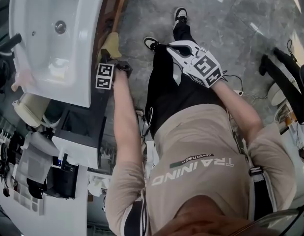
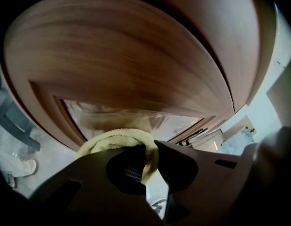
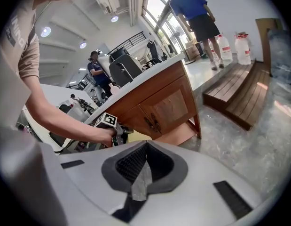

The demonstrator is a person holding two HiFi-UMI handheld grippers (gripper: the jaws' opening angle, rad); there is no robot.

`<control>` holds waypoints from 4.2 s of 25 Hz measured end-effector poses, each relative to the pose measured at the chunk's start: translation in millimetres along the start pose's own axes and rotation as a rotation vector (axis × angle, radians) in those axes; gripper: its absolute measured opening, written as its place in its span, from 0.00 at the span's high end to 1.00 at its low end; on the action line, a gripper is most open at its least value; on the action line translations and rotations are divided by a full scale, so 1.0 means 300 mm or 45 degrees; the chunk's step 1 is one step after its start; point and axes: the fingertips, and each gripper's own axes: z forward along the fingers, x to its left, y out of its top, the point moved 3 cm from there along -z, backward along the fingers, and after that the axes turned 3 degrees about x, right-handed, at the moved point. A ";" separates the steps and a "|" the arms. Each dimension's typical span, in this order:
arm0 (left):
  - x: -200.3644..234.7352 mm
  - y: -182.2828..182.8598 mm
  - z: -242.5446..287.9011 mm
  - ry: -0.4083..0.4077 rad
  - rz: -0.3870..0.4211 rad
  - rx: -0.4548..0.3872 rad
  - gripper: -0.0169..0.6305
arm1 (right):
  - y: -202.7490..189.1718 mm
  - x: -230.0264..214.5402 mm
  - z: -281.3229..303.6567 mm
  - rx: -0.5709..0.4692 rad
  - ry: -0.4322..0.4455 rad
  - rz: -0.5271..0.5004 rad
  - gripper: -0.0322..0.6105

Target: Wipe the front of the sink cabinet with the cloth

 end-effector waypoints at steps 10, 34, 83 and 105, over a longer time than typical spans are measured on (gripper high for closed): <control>-0.231 -0.002 0.128 -0.114 0.083 0.063 0.91 | -0.003 -0.107 -0.019 0.000 -0.012 0.068 0.93; -0.557 -0.022 0.279 -0.141 0.117 0.113 0.91 | 0.053 -0.333 -0.085 0.023 -0.007 0.100 0.93; -1.185 -0.144 0.496 -0.451 0.225 0.041 0.91 | 0.103 -0.689 -0.155 0.026 -0.047 0.136 0.93; 0.336 -0.288 0.019 0.104 -0.047 0.097 0.91 | -0.255 0.053 0.295 0.178 0.120 0.025 0.93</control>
